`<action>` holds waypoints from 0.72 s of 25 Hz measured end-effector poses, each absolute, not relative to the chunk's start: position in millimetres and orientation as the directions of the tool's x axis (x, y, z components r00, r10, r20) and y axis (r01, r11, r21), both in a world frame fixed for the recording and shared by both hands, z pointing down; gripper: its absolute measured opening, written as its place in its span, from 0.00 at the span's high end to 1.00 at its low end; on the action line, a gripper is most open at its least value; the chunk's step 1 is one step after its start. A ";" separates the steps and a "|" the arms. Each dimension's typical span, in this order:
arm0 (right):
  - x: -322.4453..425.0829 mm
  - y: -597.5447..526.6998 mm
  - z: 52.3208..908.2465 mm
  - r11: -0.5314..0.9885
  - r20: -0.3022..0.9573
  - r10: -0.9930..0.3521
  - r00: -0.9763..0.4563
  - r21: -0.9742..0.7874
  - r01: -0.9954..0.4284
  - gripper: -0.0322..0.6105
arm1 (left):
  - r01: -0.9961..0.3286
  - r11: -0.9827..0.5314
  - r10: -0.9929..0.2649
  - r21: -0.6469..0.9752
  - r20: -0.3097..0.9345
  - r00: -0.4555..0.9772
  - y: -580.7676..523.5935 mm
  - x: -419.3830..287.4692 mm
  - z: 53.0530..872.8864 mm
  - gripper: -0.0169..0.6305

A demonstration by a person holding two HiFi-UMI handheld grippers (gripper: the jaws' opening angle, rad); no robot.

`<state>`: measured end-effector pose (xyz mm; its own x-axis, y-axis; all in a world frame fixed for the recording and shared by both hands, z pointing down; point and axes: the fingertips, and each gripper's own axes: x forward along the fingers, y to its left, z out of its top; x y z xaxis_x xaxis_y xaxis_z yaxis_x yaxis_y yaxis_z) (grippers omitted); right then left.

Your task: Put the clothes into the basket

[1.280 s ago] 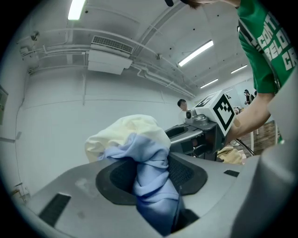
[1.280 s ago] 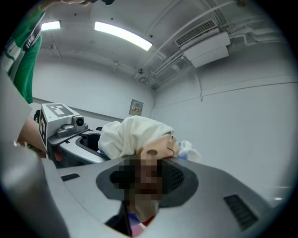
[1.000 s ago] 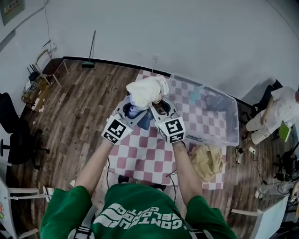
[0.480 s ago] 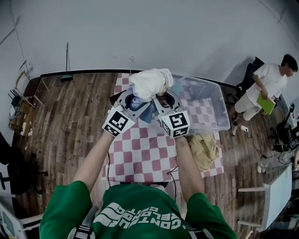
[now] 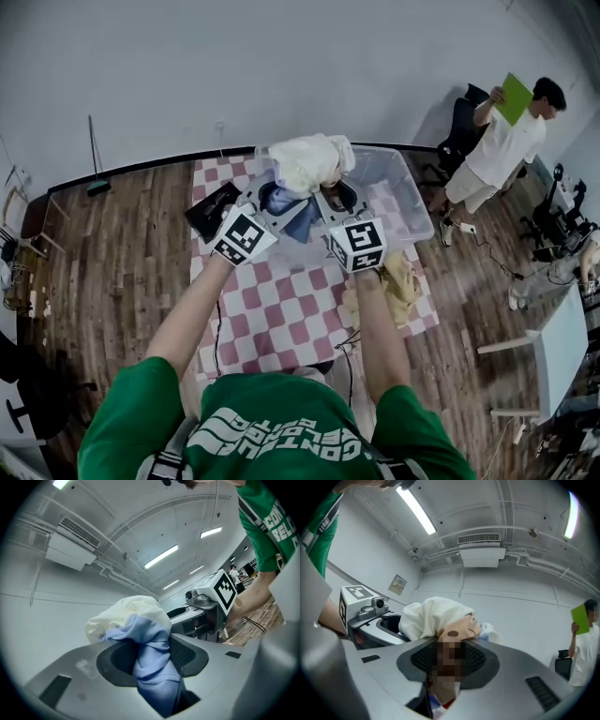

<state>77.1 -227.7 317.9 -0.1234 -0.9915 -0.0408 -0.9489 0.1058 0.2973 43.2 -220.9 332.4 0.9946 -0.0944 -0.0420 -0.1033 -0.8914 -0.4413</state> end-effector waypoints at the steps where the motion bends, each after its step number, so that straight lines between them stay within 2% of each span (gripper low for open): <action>1: 84.4 -224.5 318.1 0.096 -0.040 -0.993 -0.113 0.299 -0.950 0.75 | -0.094 -0.892 -0.084 -0.441 -0.042 0.996 -218.1 50.4 332.8 0.68; 11: 136.4 -224.1 336.4 0.065 -0.013 -0.997 -0.072 0.276 -0.959 0.75 | -0.050 -0.904 -0.052 -0.424 -0.007 0.999 -218.9 101.8 349.8 0.68; 18: 162.2 -249.6 377.2 0.086 0.057 -0.996 -0.075 0.245 -0.966 0.75 | -0.024 -0.922 -0.058 -0.386 0.078 0.995 -243.9 127.5 390.1 0.68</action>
<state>162.2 -249.6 377.2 -0.0747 -0.9956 0.0568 -0.9658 0.0864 0.2445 127.5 -243.9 390.1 0.9953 -0.0581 0.0776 -0.0237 -0.9222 -0.3859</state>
